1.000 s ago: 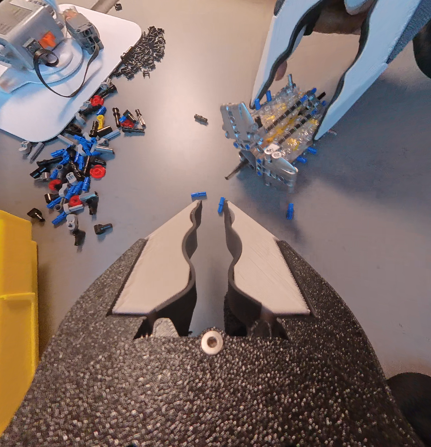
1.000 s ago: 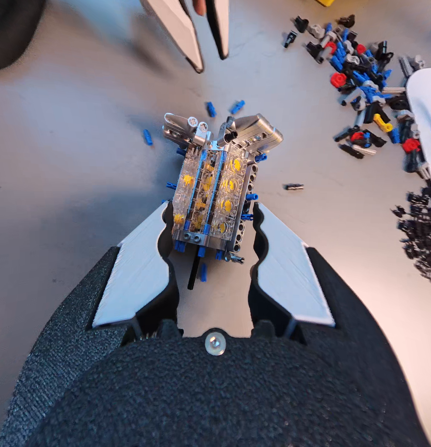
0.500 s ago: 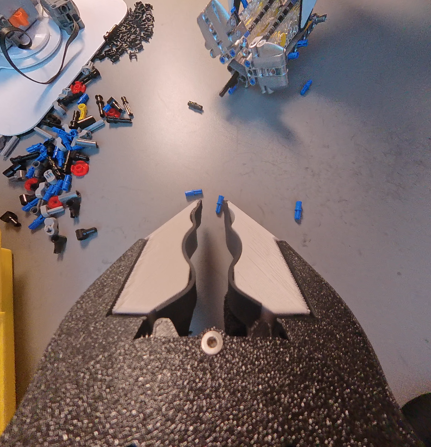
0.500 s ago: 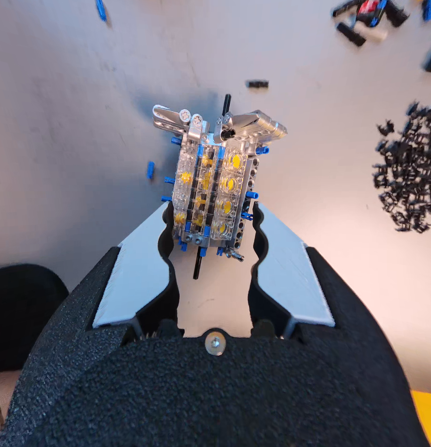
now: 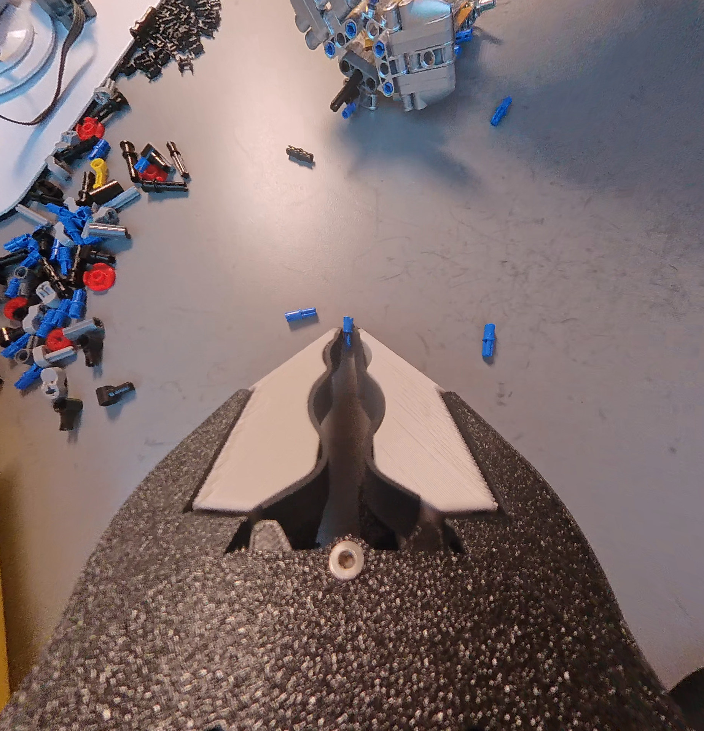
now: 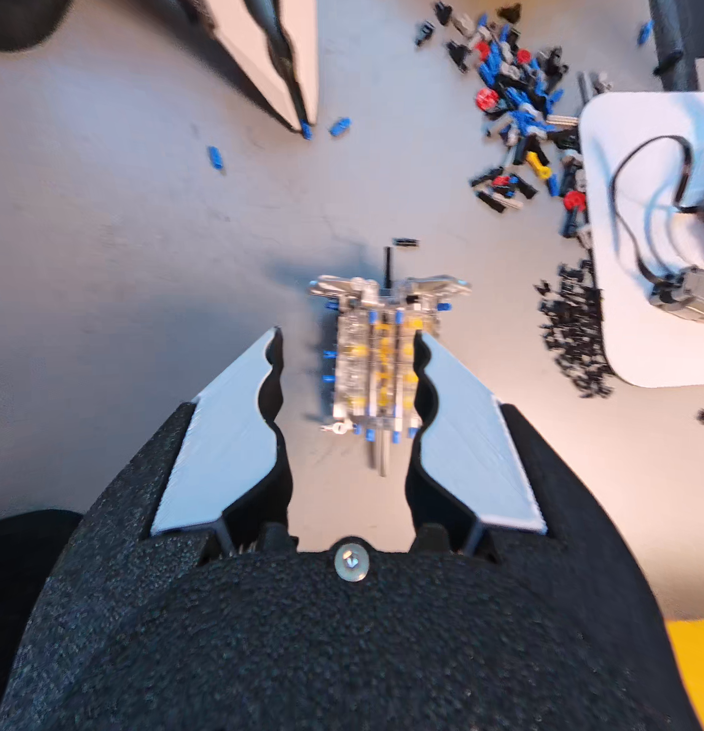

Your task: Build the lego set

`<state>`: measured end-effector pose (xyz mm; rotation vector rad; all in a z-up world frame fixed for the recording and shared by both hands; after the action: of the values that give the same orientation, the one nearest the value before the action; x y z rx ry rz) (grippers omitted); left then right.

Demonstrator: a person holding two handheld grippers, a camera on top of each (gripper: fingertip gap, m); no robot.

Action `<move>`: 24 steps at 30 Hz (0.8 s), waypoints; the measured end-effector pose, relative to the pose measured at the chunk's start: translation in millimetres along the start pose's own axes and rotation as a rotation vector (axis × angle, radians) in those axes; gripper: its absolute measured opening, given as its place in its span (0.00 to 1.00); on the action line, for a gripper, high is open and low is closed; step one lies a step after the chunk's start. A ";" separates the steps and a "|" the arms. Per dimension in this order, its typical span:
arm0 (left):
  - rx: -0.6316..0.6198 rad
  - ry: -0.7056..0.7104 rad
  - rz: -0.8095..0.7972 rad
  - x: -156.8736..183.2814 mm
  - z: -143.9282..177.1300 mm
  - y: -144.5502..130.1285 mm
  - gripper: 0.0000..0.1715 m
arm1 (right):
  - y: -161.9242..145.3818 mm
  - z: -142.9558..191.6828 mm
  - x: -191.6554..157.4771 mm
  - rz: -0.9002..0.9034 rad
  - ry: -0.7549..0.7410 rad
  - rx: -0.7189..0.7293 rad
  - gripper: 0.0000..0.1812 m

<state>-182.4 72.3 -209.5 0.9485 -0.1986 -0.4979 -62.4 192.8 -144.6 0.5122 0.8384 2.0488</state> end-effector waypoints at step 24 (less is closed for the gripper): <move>0.013 -0.234 -0.139 70.4 -29.8 26.7 0.02 | -0.5 -78.2 -86.5 0.021 0.052 0.094 0.00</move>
<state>-101.4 72.3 -208.5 0.9202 -0.3485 -0.7373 -61.7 92.2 -203.6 0.5230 0.9675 2.0566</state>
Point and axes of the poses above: each gripper's, where its closed fingertips meet, z back along the fingers, y out of its top, x = y × z across the jaws, the point moved 1 cm from there along z, back along the fingers, and after that the axes turned 9 degrees about x, right-handed, at the moved point
